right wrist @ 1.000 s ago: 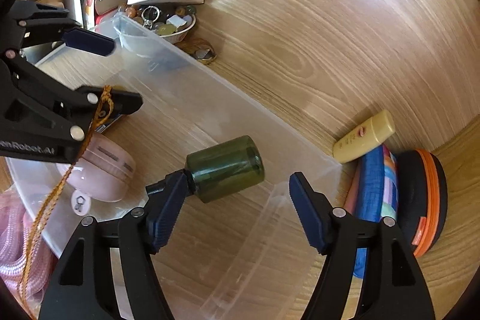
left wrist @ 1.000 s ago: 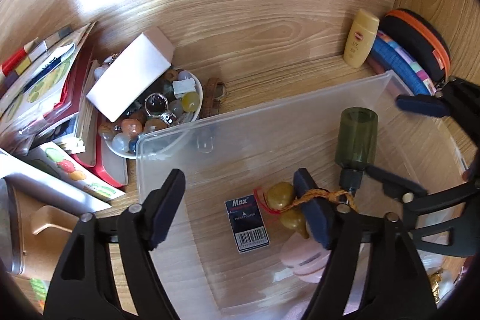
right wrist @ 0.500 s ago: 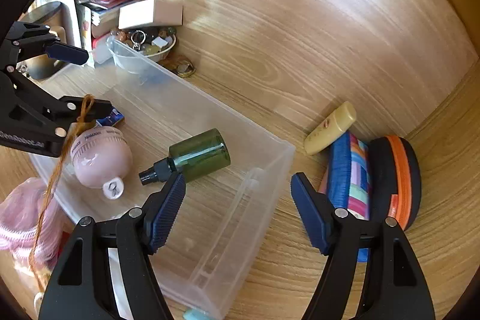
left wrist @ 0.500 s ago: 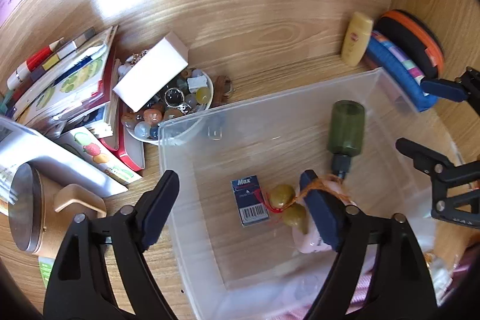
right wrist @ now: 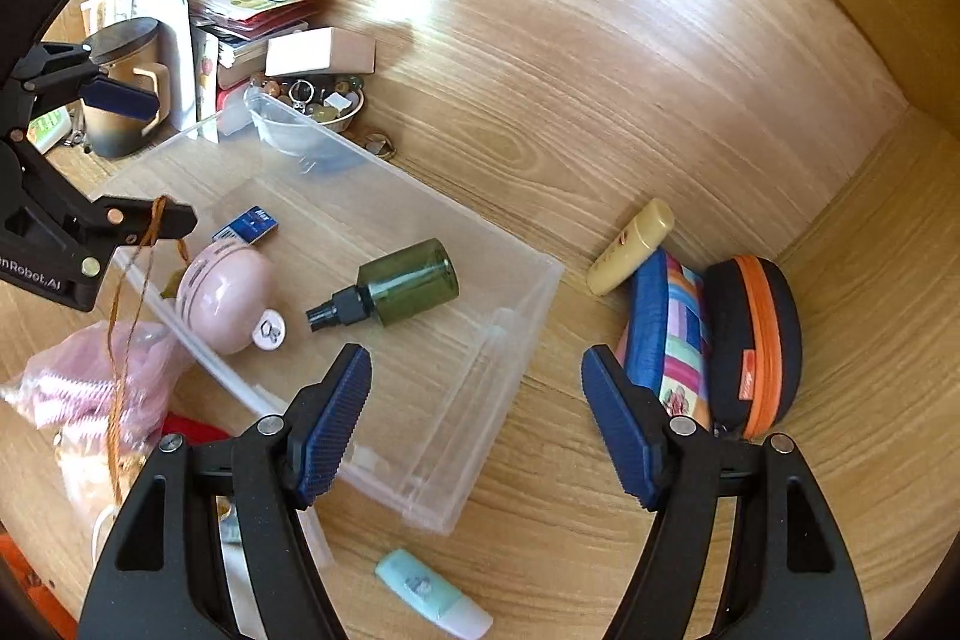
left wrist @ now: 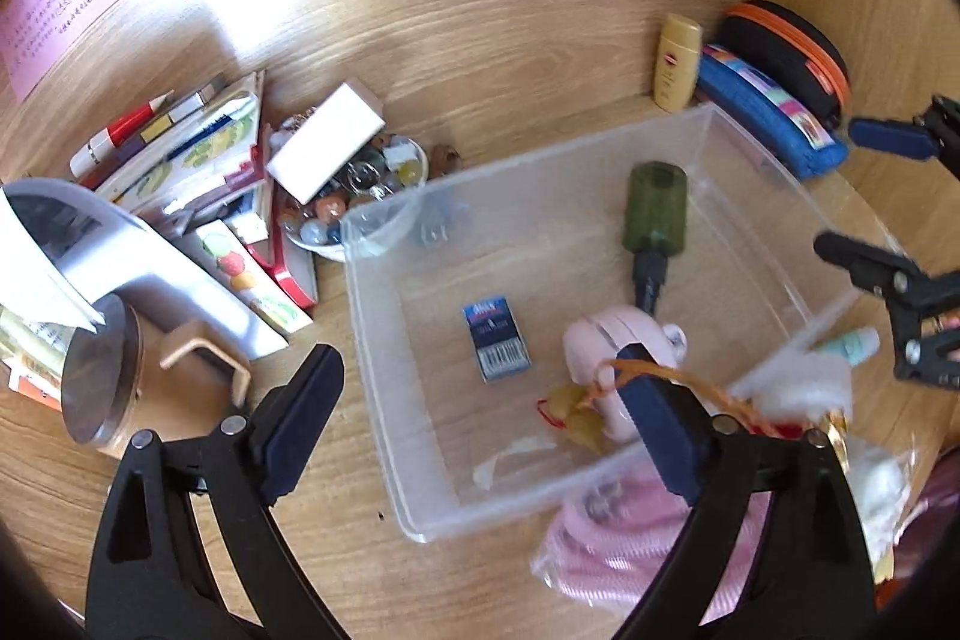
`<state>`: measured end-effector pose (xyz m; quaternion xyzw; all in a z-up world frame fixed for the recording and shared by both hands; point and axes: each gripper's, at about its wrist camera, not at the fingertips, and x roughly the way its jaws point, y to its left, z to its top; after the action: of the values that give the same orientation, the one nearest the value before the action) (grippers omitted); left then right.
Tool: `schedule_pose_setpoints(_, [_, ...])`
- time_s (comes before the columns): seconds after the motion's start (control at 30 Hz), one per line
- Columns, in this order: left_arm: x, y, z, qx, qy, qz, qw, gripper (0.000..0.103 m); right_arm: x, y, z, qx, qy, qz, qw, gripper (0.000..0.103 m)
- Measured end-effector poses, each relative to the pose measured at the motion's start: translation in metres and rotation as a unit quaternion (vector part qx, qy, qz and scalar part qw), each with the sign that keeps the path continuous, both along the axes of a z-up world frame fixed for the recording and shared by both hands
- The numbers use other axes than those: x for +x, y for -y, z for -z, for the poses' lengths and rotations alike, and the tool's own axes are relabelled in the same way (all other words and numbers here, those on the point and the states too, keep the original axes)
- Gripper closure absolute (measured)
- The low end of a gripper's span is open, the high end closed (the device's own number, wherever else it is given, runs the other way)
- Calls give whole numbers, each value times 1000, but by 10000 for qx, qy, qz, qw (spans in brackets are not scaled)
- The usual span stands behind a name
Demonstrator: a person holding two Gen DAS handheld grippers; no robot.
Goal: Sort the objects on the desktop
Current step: 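Open both grippers to release the gourd charm and green bottle into the box, then withdraw both grippers from the clear box toward the remaining items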
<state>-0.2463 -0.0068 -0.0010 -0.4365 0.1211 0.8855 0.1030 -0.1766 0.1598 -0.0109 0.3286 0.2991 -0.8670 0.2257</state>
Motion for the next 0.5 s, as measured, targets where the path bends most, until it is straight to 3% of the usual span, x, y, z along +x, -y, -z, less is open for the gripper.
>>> schedule_pose_setpoints(0.3, [29,-1,3,-373,66,133,9992,10,19,-24,-5,-171,-18,148,9997,33])
schedule_pose_setpoints(0.5, [43,7,-1,-308,-6,-19,9995,10,28,-41,-10,-229,-72,296,9993,33])
